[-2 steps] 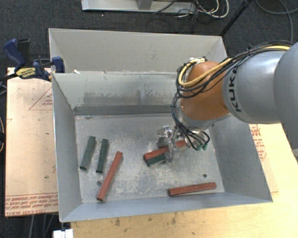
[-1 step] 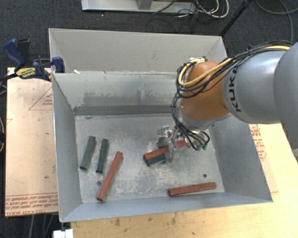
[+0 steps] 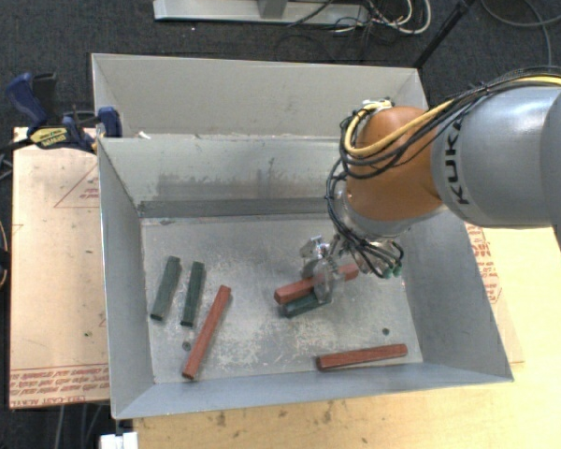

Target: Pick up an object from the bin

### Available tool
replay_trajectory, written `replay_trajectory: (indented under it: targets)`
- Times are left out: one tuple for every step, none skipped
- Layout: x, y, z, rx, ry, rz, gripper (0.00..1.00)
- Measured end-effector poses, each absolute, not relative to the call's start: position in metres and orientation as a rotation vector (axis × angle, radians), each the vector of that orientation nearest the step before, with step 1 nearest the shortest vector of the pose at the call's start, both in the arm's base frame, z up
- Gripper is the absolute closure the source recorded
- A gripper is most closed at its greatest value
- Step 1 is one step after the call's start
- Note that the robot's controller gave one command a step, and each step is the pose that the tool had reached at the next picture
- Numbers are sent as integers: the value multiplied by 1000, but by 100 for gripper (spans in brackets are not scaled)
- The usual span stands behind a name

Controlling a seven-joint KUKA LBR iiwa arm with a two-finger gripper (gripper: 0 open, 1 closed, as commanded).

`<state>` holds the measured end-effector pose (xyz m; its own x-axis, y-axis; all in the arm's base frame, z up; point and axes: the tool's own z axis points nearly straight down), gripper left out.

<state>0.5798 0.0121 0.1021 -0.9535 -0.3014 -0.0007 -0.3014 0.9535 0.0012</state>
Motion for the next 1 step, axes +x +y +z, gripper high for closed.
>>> replay_trajectory:
  targets:
    - [622,40,263,-615,3075,1,100]
